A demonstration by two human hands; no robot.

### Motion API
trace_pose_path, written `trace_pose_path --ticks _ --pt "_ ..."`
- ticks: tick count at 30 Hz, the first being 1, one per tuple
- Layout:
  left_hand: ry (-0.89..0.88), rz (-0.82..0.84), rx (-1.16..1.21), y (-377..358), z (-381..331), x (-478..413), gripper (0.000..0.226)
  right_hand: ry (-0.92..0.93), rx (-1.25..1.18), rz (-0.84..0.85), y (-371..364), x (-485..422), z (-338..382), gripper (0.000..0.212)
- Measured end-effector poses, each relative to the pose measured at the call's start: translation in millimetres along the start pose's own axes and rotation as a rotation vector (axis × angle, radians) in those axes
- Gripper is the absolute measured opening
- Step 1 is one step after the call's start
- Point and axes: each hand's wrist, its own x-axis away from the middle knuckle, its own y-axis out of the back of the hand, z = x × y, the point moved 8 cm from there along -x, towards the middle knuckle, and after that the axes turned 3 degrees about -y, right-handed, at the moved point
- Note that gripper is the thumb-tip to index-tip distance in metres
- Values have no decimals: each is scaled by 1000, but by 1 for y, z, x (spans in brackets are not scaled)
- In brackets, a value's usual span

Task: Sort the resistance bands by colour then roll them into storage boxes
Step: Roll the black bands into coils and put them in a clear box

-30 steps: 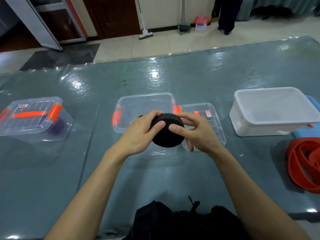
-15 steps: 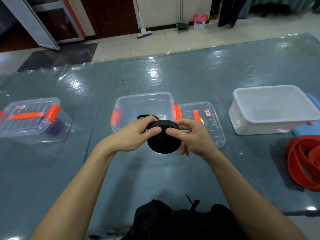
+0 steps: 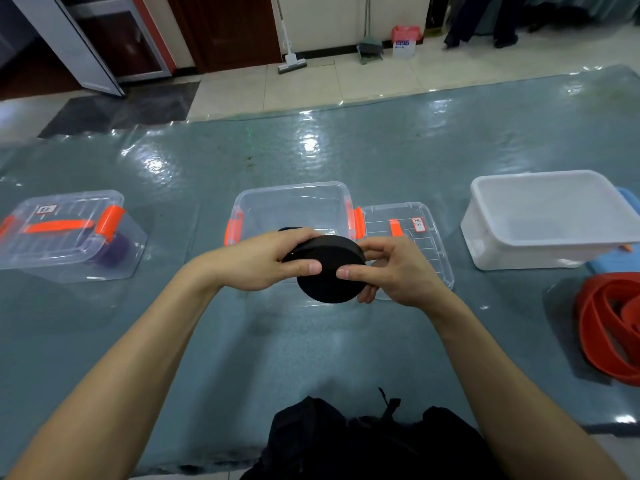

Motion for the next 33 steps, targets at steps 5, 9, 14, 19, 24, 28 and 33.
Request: trace_pose_path --ticks 5,9,14,19,24,28,33 --pt "42 141 -93 0 2 -1 39 2 -27 9 -3 4 -2 47" --pt "9 65 -48 10 -1 -4 35 -38 -51 10 -1 3 -3 45" --pt "30 61 -48 4 -1 -6 40 -147 38 116 -12 3 -8 45" --pt "85 6 60 -7 5 -3 47 -157 -65 71 -4 7 -16 35" --pt "99 -113 181 -24 5 -1 32 -170 -116 77 2 7 -22 39" --pt "8 -212 302 -21 -1 2 35 -183 -153 73 9 6 -24 44" --pt "26 -330 468 -17 5 -1 50 -188 -141 98 15 6 -27 43"
